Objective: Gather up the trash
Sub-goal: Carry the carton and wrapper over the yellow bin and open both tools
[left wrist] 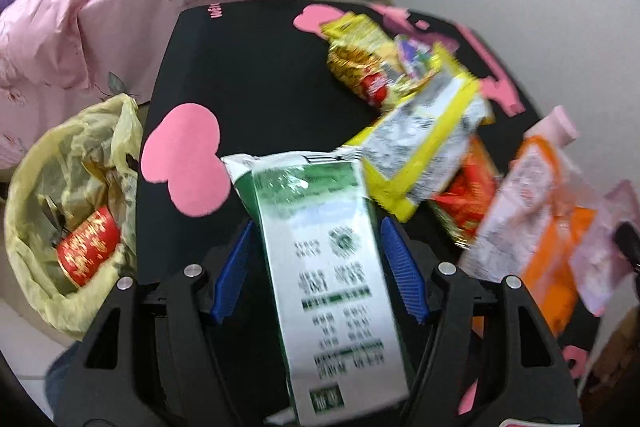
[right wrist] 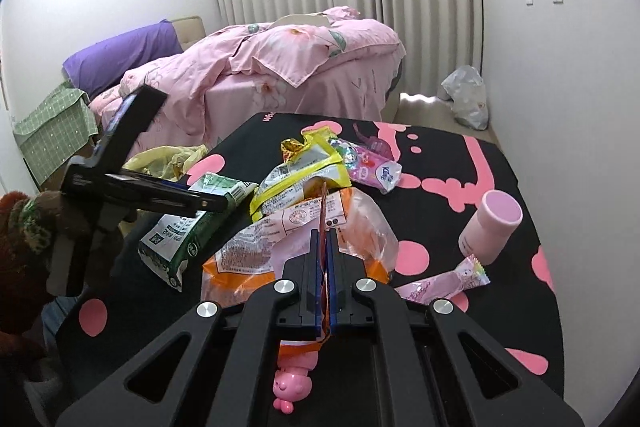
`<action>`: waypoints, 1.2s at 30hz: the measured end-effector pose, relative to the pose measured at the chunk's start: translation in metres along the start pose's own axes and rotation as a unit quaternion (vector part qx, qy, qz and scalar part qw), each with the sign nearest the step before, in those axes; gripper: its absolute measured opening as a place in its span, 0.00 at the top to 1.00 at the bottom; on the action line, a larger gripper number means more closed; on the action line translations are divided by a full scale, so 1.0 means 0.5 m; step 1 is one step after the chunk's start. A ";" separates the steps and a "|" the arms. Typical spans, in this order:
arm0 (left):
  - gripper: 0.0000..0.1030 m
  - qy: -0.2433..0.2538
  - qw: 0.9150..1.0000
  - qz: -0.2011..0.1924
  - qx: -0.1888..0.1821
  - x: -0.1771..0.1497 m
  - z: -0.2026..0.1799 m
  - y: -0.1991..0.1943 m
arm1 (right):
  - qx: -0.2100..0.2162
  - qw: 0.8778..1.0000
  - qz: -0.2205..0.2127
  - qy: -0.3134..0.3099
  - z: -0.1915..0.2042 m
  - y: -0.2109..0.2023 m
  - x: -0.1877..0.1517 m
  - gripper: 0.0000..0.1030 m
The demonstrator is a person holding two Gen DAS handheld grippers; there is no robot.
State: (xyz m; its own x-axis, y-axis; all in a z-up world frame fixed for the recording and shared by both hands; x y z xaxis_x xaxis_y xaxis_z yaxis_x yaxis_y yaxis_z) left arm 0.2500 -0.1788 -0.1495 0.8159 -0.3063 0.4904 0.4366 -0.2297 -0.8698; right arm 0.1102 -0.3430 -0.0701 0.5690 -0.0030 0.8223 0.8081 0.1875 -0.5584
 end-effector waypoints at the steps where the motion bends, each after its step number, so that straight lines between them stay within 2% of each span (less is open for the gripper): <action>1: 0.40 0.005 1.000 0.009 0.008 0.003 0.000 0.013 | 0.002 1.000 0.002 0.003 -0.001 0.003 -0.002 0.95; 4: 0.41 -0.008 1.000 0.014 0.000 0.011 0.009 0.022 | 0.005 1.000 0.004 0.006 0.001 0.007 -0.007 0.95; 7: 0.44 -0.025 0.999 -0.015 -0.038 0.014 0.012 -0.014 | 0.017 1.000 0.006 0.011 0.008 0.006 -0.008 0.95; 12: 0.45 -0.038 0.990 -0.112 -0.075 -0.002 0.025 -0.147 | 0.035 0.999 -0.001 0.021 0.019 0.000 0.005 0.95; 15: 0.47 -0.043 0.983 -0.165 -0.073 -0.013 0.042 -0.219 | 0.047 0.998 -0.005 0.031 0.028 -0.001 0.018 0.95; 18: 0.47 -0.047 0.977 -0.194 -0.070 -0.019 0.057 -0.261 | 0.052 0.998 -0.012 0.028 0.046 -0.005 0.036 0.95; 28: 0.47 -0.064 0.969 -0.229 -0.071 -0.054 0.097 -0.333 | 0.070 0.997 -0.015 0.014 0.106 0.003 0.090 0.95; 36: 0.47 -0.111 0.958 -0.260 -0.039 -0.078 0.213 -0.392 | 0.104 0.994 -0.021 -0.015 0.196 0.036 0.153 0.95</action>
State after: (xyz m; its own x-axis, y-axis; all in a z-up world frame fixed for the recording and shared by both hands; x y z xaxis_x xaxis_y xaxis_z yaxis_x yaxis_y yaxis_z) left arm 0.1728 -0.0236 -0.0037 0.5603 0.0708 0.8252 0.7833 -0.3691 -0.5002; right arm 0.1532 -0.2437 -0.0062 0.5278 0.0125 0.8493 0.7809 0.3862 -0.4910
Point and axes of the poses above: each gripper's, at about its wrist camera, not at the fingertips, and y roughly the way its jaws point, z to its left, x to its top, the point moved 8 cm from there along y, roughly the way its jaws point
